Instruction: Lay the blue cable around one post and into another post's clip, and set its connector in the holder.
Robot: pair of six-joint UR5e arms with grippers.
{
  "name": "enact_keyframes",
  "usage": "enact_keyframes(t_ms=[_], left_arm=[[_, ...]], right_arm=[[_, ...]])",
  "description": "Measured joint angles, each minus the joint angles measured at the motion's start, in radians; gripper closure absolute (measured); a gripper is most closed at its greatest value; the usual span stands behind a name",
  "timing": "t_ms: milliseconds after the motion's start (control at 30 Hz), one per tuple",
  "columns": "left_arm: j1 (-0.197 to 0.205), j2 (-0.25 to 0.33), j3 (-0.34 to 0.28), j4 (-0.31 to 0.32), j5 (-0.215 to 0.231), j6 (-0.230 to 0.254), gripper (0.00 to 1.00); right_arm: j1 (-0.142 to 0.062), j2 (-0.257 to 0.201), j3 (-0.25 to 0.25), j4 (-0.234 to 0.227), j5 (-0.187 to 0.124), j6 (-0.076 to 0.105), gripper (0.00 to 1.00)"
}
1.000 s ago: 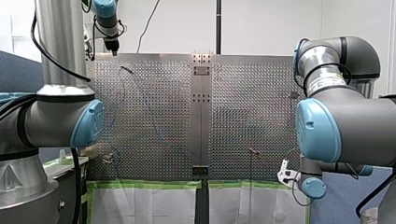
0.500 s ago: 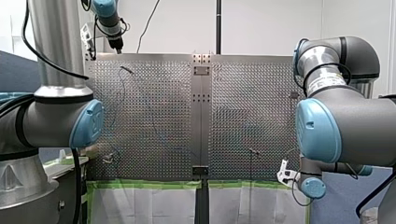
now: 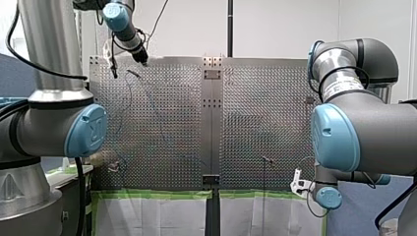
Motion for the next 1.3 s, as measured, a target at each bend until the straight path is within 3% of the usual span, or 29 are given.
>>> enact_keyframes(t_ms=[233,400,500,867,1300], left_arm=[[-0.059,-0.059,-0.059,0.059,-0.042,0.038,0.02],[-0.104,-0.103,-0.104,0.104,-0.086,0.049,0.02],[-0.130,-0.129,-0.130,0.129,-0.112,0.052,0.02],[-0.222,-0.221,-0.220,0.222,-0.204,0.059,0.02],[-0.339,-0.339,-0.234,0.340,-0.322,0.011,0.02]], right_arm=[[0.001,-0.002,-0.004,0.009,-0.019,-0.047,1.00],[0.003,-0.013,-0.015,0.037,-0.061,-0.090,1.00],[0.005,-0.030,-0.017,0.051,-0.088,-0.106,1.00],[0.008,-0.065,-0.018,0.075,-0.177,-0.117,1.00],[0.013,-0.067,-0.018,0.078,-0.284,-0.117,1.00]])
